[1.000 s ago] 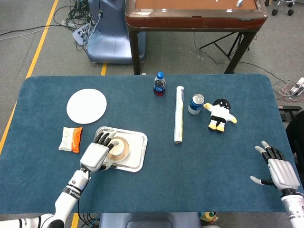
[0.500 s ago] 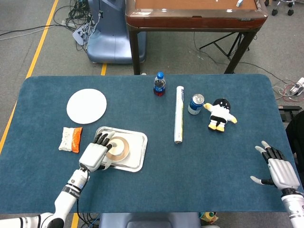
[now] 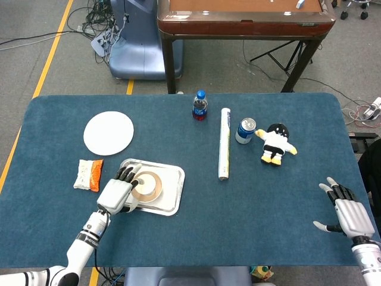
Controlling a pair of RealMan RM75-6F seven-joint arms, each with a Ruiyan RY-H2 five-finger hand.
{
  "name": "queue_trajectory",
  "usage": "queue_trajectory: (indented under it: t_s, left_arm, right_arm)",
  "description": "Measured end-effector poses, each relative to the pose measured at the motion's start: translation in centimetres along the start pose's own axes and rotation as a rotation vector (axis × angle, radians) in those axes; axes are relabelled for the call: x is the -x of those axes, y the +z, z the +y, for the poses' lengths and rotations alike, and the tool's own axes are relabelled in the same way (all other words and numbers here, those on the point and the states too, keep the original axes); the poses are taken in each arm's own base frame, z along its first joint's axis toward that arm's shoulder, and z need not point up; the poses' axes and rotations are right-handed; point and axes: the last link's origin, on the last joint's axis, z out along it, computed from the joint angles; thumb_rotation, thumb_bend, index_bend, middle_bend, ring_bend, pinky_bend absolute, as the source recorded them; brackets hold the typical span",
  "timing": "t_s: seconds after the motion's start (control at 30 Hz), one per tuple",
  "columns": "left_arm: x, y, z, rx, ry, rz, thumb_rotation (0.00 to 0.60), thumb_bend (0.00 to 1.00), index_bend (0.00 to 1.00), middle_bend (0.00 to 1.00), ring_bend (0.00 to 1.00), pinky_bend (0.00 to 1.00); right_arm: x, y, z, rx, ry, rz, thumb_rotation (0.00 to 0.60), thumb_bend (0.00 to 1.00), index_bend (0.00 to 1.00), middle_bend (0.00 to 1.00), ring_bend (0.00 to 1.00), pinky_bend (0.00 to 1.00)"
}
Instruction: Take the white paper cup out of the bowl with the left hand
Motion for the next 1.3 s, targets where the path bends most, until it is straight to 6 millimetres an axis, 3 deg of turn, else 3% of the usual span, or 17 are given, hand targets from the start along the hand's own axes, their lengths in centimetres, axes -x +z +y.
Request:
queue_trajectory:
  t_s: [0.47,0.9,1.3]
  left_arm:
    - [1.3,-0.3,-1.0,-0.002,-0.019,-0.014,0.6,0.32,0.31,0.0,0.0,0.0]
    - [1.6,-0.1,-1.4,0.005,-0.037,0.002,0.6,0.32,0.42,0.0,0.0,0.0]
    - [1.9,0.2,-1.4,0.025,-0.06,0.016,0.6,0.32,0.47,0.0,0.0,0.0]
  right_arm:
    - [0.4,0.0,-0.4,-0.005,-0.015,-0.008,0.6,0.2,0.0,0.0,0.0,0.0]
    - [0.5,0.2,-0.4,-0.003,-0.021,-0.013,0.6,0.2,0.0,0.0,0.0,0.0]
    - [0.6,0.4,-0.5,-0.001,-0.027,-0.02,0.6,0.2,0.0,0.0,0.0,0.0]
